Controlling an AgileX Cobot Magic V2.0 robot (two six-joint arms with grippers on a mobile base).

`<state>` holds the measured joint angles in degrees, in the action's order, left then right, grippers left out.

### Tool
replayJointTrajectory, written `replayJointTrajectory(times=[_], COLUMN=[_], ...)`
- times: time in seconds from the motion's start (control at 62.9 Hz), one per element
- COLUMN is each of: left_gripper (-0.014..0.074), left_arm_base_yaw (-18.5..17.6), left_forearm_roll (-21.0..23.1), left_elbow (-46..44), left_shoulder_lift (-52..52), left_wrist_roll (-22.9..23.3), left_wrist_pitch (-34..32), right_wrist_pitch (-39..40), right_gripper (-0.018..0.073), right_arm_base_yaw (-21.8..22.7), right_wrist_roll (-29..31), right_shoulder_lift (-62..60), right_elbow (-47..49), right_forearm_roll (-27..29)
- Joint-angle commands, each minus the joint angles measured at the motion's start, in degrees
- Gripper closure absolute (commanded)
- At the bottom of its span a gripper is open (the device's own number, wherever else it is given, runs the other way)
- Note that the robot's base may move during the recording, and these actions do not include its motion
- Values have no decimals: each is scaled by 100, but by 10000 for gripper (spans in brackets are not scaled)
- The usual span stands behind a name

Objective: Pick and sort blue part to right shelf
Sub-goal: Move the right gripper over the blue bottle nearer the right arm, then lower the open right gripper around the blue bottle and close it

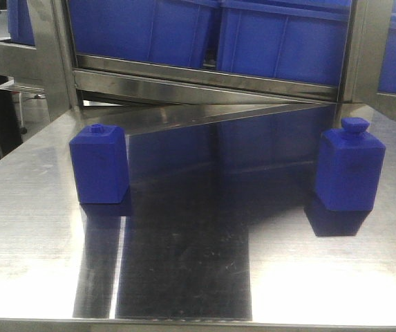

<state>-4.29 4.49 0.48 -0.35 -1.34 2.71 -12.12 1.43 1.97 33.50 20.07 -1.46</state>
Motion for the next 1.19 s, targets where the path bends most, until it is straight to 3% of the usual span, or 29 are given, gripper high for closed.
replayJointTrajectory(times=[0.0, 0.159, 0.398, 0.477, 0.636, 0.7, 0.97, 1.177], left_gripper=[463, 463, 463, 463, 463, 463, 463, 463], left_arm_base_yaw=[-1, -1, -1, -1, -1, -1, -1, -1], left_forearm_roll=[43, 43, 43, 43, 43, 43, 43, 43], left_elbow=[127, 127, 127, 127, 127, 127, 127, 127], left_shoulder_lift=[-130, -130, -130, -130, -130, -130, -130, -130], left_wrist_roll=[17, 17, 17, 17, 17, 17, 17, 17], left_wrist_pitch=[-482, -482, -482, -482, -482, -482, -482, -482], right_wrist_pitch=[250, -594, -1687, -2218, -3269, -3677, -4718, -4950], right_gripper=[494, 494, 458, 342, -13, -70, -44, -44], right_arm_base_yaw=[-239, -858, -1444, -1576, -1765, -1866, -2309, -2440], right_wrist_roll=[-353, -1448, -2174, -2348, -2814, -2936, -2985, -2985], right_shoulder_lift=[440, 1225, 2598, 3009, 3715, 3905, 4893, 5471], right_elbow=[542, 1265, 2316, 2675, 3445, 3723, 5039, 5725], right_forearm_roll=[-84, -387, -572, -662, -752, -752, -570, -459])
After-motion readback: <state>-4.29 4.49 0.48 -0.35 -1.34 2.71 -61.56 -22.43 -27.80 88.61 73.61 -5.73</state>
